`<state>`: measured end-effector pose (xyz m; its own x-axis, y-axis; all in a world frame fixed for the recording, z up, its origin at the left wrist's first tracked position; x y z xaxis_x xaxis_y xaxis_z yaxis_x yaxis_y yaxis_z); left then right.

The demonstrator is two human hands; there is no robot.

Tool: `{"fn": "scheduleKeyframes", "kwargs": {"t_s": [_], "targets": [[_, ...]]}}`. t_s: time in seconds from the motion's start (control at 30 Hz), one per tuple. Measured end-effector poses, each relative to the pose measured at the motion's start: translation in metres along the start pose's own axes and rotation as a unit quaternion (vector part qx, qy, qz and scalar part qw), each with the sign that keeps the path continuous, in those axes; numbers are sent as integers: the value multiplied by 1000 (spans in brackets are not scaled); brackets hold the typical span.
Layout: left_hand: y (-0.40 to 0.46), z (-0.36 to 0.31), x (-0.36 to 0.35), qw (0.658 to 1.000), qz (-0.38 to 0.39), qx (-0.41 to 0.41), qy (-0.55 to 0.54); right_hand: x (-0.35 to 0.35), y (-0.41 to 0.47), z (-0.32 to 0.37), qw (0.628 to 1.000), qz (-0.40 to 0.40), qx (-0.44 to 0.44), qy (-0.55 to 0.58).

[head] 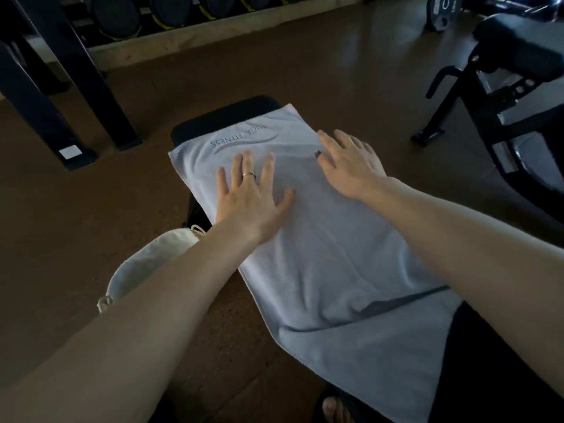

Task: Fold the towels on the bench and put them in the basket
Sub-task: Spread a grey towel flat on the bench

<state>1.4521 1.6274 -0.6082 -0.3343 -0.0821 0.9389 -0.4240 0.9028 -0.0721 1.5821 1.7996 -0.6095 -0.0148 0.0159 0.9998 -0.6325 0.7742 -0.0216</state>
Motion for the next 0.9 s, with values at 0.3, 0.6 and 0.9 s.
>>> {"fn": "scheduleKeyframes", "kwargs": {"t_s": [0.3,0.6,0.9], "targets": [[-186,-103,-36,934,88,-345,-27,15,-157,-74,972,206,-71,91],[-233,-118,-50,908,98,-404,46,22,-223,-107,978,158,-134,9],[-244,-115,-31,894,288,-337,-69,34,-232,-125,973,135,-174,75]]}}
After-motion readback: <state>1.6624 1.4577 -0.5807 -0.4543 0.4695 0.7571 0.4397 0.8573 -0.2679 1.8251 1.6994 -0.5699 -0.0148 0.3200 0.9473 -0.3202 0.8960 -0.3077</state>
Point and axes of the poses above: each hand's wrist, its own y-axis towards the middle knuckle, its own x-axis out of the back of the hand, z = x × y, the point moved 4 cm from there along y, towards the middle knuckle, and after that the axes turned 10 degrees about -y, right-handed, at the moved point
